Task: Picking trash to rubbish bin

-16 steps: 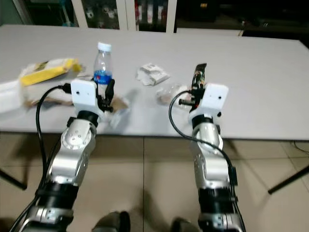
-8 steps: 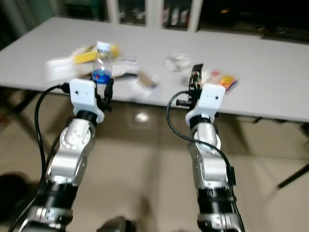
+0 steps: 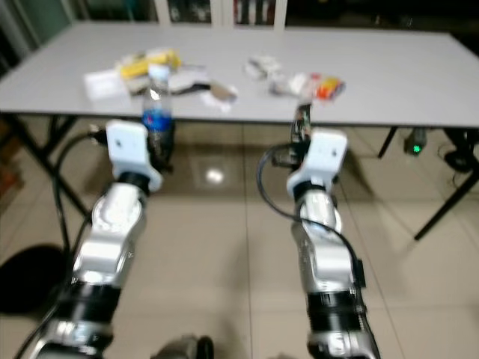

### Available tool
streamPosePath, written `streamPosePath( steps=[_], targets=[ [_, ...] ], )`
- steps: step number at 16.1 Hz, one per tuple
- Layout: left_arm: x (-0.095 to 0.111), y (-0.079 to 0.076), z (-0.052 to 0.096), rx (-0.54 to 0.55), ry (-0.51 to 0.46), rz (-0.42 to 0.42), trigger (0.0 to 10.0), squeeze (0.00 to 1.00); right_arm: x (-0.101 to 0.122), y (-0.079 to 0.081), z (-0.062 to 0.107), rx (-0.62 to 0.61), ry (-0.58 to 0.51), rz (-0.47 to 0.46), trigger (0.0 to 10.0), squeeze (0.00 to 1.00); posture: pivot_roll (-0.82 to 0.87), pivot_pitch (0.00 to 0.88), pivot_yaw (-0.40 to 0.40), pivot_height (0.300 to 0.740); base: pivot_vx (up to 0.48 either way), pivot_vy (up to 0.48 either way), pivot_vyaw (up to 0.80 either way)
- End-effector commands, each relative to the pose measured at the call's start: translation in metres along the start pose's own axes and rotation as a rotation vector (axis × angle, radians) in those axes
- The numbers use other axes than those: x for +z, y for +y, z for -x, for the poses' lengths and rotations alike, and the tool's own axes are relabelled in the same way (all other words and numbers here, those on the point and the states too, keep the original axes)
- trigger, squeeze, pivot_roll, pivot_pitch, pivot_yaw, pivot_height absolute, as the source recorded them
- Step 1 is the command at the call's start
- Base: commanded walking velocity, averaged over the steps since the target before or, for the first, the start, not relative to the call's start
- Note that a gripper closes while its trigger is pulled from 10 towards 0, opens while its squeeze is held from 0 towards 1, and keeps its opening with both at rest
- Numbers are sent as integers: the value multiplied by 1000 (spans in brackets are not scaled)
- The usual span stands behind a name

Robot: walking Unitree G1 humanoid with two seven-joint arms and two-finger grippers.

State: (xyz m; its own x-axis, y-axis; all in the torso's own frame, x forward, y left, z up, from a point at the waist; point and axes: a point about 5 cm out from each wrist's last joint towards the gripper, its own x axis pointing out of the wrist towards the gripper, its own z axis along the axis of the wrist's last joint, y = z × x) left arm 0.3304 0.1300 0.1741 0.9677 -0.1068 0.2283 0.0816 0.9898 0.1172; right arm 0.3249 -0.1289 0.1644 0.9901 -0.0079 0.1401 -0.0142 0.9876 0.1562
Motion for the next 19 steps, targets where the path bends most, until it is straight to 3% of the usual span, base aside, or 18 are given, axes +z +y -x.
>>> streamPosePath(
  steps=[1, 6, 19],
  targets=[
    [2, 0, -1, 4, -4, -8, 10000, 0, 4, 0, -1, -7, -10, -1, 10000, 0, 22, 43, -9, 740, 0, 0, 0],
    [-1, -2, -1, -2, 22, -3, 10000, 0, 3, 1, -1, -2, -6, -1, 10000, 0, 20, 38, -11, 740, 0, 0, 0],
    [0, -2, -3, -12, 32, -6, 10000, 0, 1, 2, -2, 0, 14, -8, 10000, 0, 22, 38, -3, 740, 0, 480, 0]
  ],
)
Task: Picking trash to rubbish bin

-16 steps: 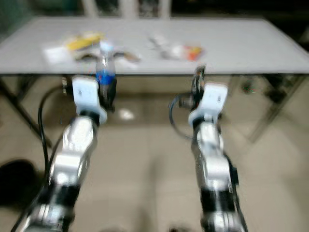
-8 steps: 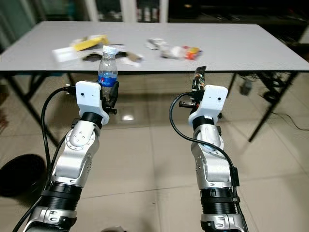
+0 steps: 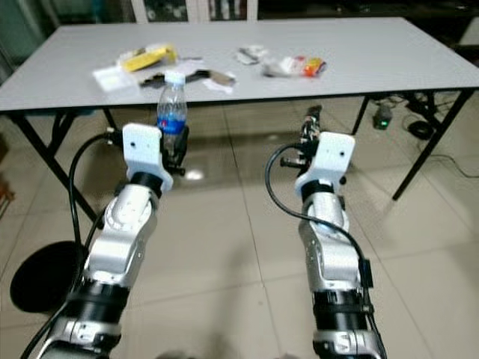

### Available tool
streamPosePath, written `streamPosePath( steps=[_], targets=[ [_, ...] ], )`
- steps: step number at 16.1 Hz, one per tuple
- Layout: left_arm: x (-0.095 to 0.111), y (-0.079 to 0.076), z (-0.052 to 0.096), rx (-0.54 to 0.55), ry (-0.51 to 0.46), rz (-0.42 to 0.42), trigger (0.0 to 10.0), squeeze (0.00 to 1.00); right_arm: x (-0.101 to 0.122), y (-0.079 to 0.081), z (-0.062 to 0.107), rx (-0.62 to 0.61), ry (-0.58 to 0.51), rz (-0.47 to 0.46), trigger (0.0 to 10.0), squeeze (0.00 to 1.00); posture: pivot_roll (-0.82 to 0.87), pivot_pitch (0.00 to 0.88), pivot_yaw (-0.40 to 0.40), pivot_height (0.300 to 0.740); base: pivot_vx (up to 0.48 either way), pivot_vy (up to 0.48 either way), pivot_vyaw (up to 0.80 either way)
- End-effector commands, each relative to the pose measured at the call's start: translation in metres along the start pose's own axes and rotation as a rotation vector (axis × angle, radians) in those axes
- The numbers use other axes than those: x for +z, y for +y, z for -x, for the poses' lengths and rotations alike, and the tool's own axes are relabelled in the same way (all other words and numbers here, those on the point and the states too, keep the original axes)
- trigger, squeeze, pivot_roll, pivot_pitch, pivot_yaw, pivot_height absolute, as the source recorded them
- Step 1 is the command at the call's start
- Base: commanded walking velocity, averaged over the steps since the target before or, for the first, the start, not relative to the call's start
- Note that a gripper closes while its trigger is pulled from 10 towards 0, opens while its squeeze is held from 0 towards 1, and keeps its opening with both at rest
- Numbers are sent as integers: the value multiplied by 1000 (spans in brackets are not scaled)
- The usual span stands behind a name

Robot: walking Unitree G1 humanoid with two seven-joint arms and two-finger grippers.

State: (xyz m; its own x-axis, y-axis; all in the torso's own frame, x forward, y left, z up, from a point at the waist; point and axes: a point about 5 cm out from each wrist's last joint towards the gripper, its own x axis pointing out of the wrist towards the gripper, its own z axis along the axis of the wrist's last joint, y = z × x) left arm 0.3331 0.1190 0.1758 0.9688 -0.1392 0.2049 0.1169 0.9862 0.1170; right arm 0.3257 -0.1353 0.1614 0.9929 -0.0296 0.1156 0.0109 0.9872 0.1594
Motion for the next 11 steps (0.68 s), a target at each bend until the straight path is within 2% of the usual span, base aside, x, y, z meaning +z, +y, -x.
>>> streamPosePath(
  steps=[1, 11],
  targets=[
    [-2, 9, 1, 24, 12, -15, 10000, 0, 3, 9, -1, 24, -5, -7, 10000, 0, 22, 39, -2, 740, 0, 480, 0],
    [-2, 11, 1, 32, 13, -20, 10000, 0, 1, 12, -1, 34, 7, -10, 10000, 0, 27, 51, -4, 740, 0, 480, 0]
  ],
)
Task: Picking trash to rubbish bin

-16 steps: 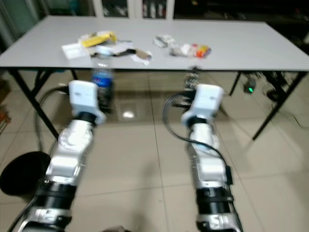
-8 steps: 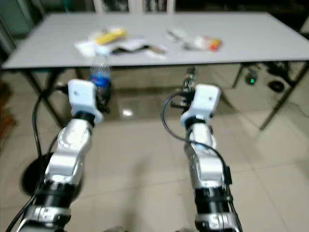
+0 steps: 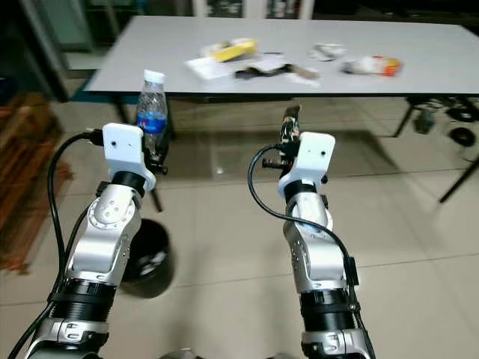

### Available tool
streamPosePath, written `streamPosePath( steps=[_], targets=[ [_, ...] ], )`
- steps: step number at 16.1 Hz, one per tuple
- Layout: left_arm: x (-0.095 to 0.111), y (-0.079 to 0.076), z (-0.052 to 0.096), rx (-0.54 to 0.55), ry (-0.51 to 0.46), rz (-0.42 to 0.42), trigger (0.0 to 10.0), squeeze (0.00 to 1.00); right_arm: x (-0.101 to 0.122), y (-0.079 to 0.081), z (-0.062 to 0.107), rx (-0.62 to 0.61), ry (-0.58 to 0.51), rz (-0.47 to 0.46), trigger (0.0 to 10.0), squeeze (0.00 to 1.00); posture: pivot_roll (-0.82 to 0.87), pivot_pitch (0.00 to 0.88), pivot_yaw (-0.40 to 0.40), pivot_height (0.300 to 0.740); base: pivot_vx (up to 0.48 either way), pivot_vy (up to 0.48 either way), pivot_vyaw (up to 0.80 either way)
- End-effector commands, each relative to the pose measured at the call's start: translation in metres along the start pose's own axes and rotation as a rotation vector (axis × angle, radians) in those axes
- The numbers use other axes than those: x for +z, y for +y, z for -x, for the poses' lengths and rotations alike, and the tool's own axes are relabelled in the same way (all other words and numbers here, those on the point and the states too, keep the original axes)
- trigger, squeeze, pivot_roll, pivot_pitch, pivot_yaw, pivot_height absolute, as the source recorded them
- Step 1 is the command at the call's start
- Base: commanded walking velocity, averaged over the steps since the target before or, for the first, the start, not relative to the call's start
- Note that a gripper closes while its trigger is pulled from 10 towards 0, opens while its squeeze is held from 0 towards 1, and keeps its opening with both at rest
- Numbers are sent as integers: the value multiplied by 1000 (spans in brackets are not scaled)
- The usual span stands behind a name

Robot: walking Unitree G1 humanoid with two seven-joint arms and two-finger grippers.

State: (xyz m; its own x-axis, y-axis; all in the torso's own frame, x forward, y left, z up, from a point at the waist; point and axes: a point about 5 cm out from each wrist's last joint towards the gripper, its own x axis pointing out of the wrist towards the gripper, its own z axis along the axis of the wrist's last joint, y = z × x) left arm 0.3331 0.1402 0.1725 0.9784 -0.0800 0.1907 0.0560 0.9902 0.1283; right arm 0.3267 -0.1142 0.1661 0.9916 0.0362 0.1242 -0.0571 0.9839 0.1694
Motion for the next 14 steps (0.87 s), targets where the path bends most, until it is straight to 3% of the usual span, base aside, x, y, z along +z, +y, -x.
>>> streamPosePath(
  steps=[1, 10, 14],
  targets=[
    [4, -10, -1, -26, -9, 3, 10000, 0, 0, -10, 1, -31, 5, 7, 10000, 0, 25, 51, -2, 740, 0, 480, 0],
    [4, -11, -2, -40, -15, -4, 10000, 0, -3, -5, 2, -12, 12, 7, 10000, 0, 26, 29, 5, 740, 0, 480, 0],
    [4, -15, -2, -65, -23, -4, 10000, 0, -3, -5, 2, -10, 14, 13, 10000, 0, 24, 12, 9, 740, 0, 0, 0]
  ],
)
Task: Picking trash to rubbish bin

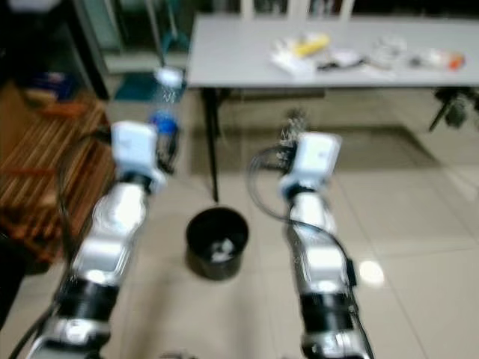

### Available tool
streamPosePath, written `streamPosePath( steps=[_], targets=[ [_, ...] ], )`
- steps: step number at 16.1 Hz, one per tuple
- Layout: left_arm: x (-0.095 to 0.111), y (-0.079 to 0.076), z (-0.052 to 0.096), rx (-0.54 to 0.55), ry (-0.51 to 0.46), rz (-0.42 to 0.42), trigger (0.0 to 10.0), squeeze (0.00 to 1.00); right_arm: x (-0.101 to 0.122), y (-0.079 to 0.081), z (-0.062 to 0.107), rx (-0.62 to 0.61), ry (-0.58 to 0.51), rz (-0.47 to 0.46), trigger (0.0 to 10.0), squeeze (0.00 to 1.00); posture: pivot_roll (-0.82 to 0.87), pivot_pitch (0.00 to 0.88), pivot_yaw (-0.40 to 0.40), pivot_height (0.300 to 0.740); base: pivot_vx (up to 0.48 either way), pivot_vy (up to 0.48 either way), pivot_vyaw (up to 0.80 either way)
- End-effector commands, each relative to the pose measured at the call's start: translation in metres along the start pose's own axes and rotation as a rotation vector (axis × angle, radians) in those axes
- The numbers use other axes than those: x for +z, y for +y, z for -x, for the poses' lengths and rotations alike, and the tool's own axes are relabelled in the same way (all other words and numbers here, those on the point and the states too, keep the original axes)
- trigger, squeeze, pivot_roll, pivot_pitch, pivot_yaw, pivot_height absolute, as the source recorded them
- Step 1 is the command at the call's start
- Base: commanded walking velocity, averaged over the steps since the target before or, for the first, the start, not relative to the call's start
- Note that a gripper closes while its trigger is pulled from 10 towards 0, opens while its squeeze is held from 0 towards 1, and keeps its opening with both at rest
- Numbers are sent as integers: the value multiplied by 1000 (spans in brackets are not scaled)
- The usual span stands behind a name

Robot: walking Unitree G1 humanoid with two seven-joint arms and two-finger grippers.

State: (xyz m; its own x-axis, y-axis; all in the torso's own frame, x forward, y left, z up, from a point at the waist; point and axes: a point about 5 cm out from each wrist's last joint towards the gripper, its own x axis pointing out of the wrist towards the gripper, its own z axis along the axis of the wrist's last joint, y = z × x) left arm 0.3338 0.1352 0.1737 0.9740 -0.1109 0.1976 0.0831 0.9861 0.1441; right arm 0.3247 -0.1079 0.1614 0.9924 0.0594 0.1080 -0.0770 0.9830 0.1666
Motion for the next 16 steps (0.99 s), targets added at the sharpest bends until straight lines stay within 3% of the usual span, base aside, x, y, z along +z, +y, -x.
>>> streamPosePath(
  steps=[1, 6, 11, 16],
  targets=[
    [1, -12, 0, -52, -5, -6, 10000, 0, 2, -9, 0, -27, -5, 10, 10000, 0, 22, 5, 11, 740, 0, 0, 0],
    [-3, -14, -1, -64, 23, 5, 10000, 0, -4, -12, 1, -37, 16, 22, 10000, 0, 21, 0, 17, 740, 0, 0, 0],
    [-14, -11, 1, -53, 71, -11, 10000, 0, -12, -18, 3, -63, 61, 49, 10000, 0, 24, 25, 14, 740, 405, 0, 0],
    [-9, -12, -1, -56, 60, -13, 10000, 0, -17, -15, 3, -42, 88, 55, 10000, 0, 28, 39, 13, 740, 438, 0, 0]
  ],
)
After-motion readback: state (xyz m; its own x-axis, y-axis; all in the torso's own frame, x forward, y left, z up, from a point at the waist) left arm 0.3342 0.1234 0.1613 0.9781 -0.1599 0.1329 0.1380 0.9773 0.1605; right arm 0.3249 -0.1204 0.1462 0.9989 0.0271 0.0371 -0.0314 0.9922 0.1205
